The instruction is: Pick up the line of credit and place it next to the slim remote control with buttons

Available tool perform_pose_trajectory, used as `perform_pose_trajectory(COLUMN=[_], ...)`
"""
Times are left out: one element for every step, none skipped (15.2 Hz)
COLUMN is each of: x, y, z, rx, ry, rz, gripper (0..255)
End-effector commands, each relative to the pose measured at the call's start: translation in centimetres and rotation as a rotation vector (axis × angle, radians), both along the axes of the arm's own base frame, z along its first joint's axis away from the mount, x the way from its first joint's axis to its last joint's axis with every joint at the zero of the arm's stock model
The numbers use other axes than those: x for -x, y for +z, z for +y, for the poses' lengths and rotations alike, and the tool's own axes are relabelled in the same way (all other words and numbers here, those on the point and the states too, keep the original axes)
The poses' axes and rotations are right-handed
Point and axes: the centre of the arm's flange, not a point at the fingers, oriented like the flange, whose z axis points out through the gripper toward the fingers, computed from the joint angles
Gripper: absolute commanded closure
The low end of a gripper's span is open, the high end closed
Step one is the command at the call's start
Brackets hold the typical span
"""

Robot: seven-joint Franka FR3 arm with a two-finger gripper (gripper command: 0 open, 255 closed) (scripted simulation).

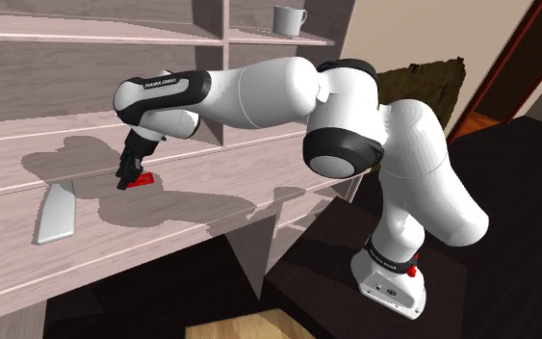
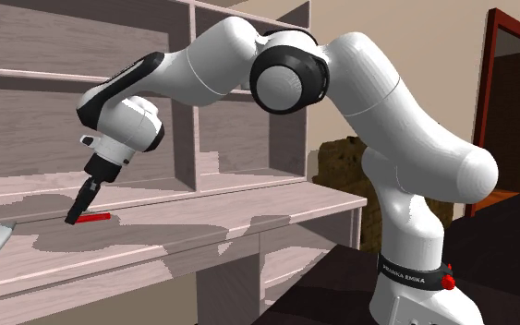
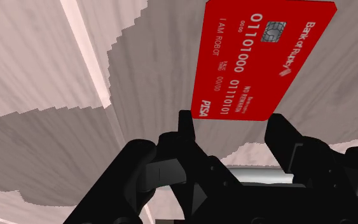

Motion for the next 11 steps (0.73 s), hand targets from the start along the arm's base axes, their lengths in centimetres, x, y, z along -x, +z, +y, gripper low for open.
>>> perform_pose_trajectory(x=[0.0,0.0,0.0,0.0,0.0,0.0,0.0,0.3,0.5,0.8,1.0], y=[0.0,0.0,0.0,0.0,0.0,0.0,0.0,1.1,2.2,3.3,4.2], z=[0.0,0.0,0.0,0.0,0.0,0.0,0.0,-0.7,-1.4,-2.0,-2.6], rx=[0.0,0.0,0.0,0.0,0.0,0.0,0.0,0.0,0.0,0.0,0.0], ry=[0.0,0.0,0.0,0.0,0.0,0.0,0.0,0.0,0.0,0.0,0.0], rz=[0.0,0.0,0.0,0.0,0.0,0.0,0.0,0.0,0.0,0.0,0.0], gripper=[255,0,0,0,0,0,0,0,0,0,0])
